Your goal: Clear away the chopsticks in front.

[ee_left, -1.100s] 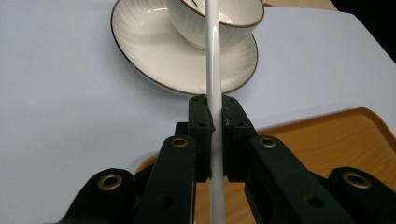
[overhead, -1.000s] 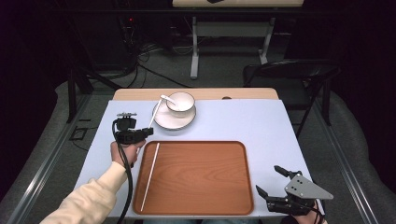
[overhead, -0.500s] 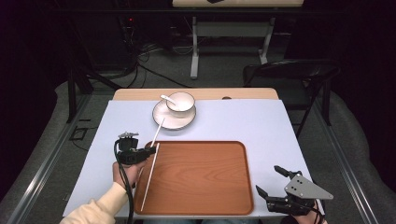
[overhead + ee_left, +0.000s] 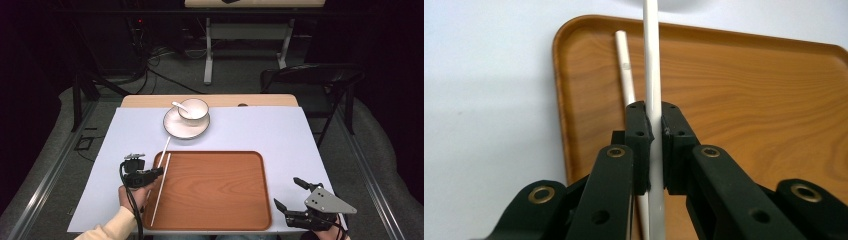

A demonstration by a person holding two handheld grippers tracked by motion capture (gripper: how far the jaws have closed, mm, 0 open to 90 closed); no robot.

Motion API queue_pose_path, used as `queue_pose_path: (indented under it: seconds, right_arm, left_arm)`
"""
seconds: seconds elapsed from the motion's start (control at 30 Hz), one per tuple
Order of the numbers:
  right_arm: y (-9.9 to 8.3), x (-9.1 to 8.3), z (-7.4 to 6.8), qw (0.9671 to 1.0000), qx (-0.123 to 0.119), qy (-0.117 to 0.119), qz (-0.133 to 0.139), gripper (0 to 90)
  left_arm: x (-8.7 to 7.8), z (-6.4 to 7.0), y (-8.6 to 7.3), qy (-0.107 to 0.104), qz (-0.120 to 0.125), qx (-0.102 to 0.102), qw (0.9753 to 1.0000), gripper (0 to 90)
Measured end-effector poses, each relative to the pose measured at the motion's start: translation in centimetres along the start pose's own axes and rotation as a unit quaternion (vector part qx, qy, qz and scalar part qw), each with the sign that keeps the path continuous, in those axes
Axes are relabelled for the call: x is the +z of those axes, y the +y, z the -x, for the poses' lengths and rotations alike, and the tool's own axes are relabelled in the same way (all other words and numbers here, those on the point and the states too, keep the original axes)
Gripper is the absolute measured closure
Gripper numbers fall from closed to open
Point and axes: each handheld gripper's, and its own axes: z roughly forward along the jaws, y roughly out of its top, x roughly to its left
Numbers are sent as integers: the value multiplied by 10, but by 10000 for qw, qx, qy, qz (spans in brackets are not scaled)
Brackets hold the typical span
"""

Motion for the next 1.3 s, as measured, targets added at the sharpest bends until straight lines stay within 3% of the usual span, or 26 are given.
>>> queue_pose_path:
  seconds: [0.3, 0.63, 0.93, 1.03, 1.1, 1.23, 1.3]
  right_arm:
    - [0, 0, 0, 10000, 5, 1, 7, 143]
    - [0, 0, 0, 10000, 1, -4, 9, 143]
    - [0, 0, 0, 10000, -3, 0, 14, 143]
    - [0, 0, 0, 10000, -1, -5, 13, 143]
    - [0, 0, 0, 10000, -9, -1, 11, 143]
    - [0, 0, 0, 10000, -11, 0, 10, 143]
    - [0, 0, 0, 10000, -14, 2, 10, 143]
  left_arm:
    - [5, 1, -15, 82, -224, -78, 9997, 844]
    - [6, -1, -22, 290, -178, -107, 9994, 831]
    - [5, 0, -22, 266, -204, 68, 9994, 760]
    - [4, 1, -21, 232, -242, 159, 9993, 667]
    - [3, 1, -19, 278, -262, 263, 9989, 557]
    - [-5, 5, -12, 213, -154, 641, 9976, 413]
    - [-10, 8, -8, 203, -49, 933, 9954, 338]
